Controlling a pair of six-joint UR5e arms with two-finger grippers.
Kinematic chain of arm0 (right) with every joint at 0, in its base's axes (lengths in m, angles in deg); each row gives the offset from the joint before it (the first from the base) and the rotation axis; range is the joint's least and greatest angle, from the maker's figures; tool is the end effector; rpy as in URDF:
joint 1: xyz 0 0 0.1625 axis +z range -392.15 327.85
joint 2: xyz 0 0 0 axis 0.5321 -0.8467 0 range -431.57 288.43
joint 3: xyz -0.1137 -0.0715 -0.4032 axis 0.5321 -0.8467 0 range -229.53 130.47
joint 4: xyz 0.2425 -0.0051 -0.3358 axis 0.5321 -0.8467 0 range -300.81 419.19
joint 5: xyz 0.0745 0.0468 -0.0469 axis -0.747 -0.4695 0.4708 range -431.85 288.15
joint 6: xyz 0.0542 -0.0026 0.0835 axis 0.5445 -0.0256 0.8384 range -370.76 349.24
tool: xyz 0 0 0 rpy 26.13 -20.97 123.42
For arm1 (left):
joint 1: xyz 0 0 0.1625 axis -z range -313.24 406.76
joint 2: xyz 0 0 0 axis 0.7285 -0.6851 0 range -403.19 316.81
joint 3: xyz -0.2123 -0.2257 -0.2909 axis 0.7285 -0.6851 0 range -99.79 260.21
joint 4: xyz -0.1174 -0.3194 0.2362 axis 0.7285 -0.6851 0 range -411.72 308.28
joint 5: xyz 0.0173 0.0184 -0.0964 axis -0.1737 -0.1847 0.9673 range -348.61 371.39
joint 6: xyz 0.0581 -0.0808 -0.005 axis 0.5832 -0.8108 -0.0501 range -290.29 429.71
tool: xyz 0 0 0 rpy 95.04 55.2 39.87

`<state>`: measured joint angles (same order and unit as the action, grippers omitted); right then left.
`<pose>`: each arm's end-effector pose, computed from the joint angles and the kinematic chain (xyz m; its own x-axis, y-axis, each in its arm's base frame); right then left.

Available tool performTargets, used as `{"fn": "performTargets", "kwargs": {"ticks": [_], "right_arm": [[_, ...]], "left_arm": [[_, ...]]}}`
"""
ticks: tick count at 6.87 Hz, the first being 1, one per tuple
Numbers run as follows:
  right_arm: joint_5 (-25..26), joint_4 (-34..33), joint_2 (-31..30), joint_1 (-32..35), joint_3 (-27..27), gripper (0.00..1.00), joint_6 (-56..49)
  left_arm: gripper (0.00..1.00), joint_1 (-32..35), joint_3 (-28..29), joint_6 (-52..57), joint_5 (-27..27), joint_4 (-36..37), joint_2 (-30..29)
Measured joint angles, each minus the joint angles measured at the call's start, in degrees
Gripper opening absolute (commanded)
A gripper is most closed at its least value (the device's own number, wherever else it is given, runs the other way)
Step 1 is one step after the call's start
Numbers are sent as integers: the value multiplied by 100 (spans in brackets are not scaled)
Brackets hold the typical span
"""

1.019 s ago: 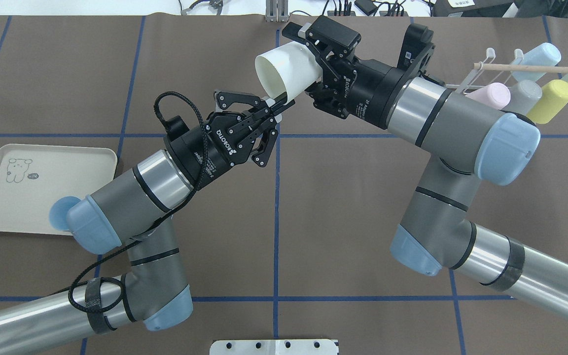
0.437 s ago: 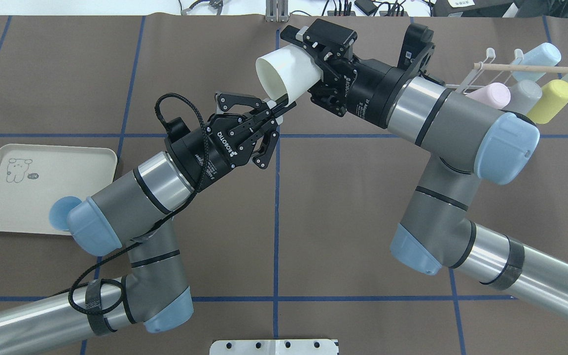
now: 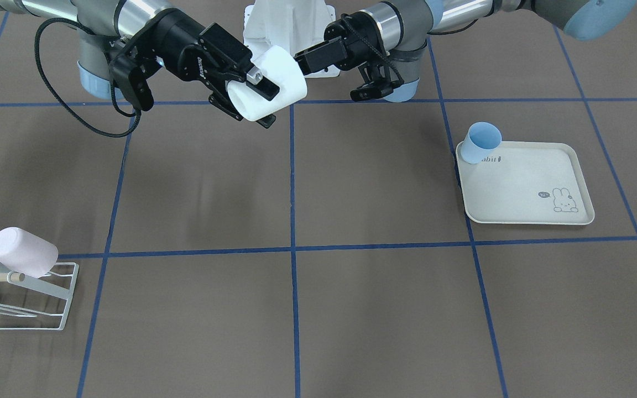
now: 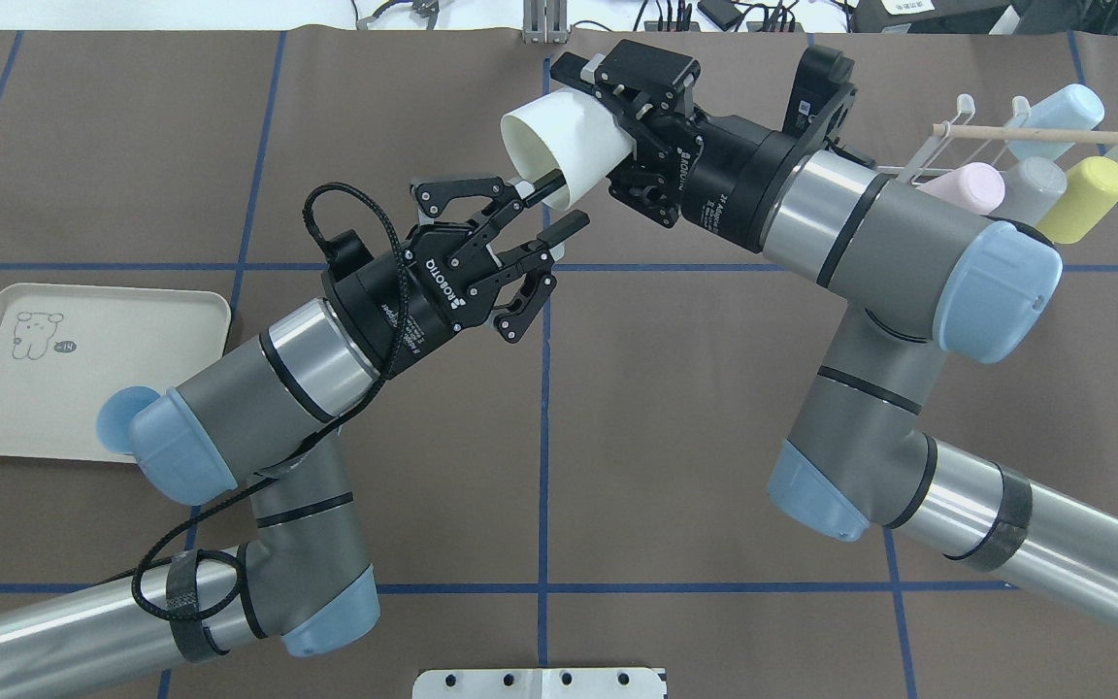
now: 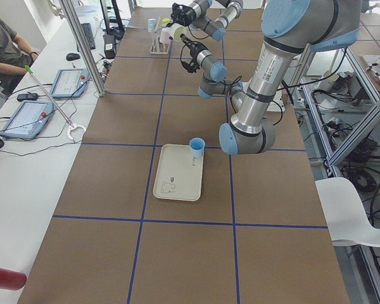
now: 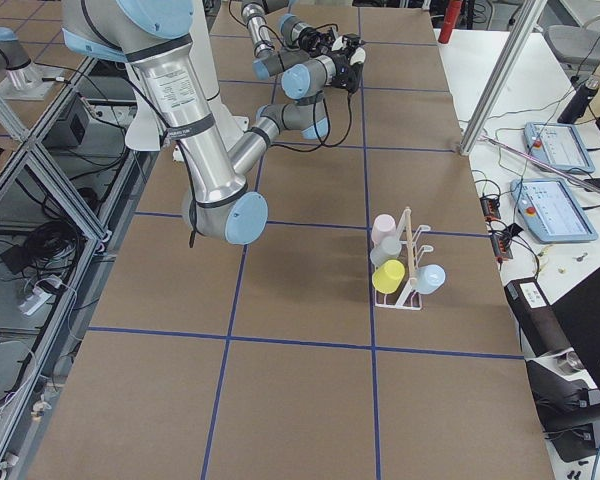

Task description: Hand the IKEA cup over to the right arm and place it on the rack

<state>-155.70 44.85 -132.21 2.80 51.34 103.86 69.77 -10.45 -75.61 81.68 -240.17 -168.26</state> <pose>-0.3710 -0.4350 0.1467 -0.5957 0.0890 0.7983 -0.4405 0.7948 -0.4174 0.4505 -0.3726 0.1444 -0.8508 -0.4798 -0.2145 -0.1916 0.6633 -0.7234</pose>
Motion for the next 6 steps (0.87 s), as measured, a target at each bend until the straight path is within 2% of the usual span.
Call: {"fn": "performTargets", "kwargs": {"ticks": [3, 6], "right_arm": [[-12, 1, -13, 139, 9, 0, -3], [-51, -25, -110, 755, -105, 0, -67]], "left_arm": [[100, 15, -65, 406, 11, -28, 23], [100, 103, -251, 565, 73, -19, 143]]}}
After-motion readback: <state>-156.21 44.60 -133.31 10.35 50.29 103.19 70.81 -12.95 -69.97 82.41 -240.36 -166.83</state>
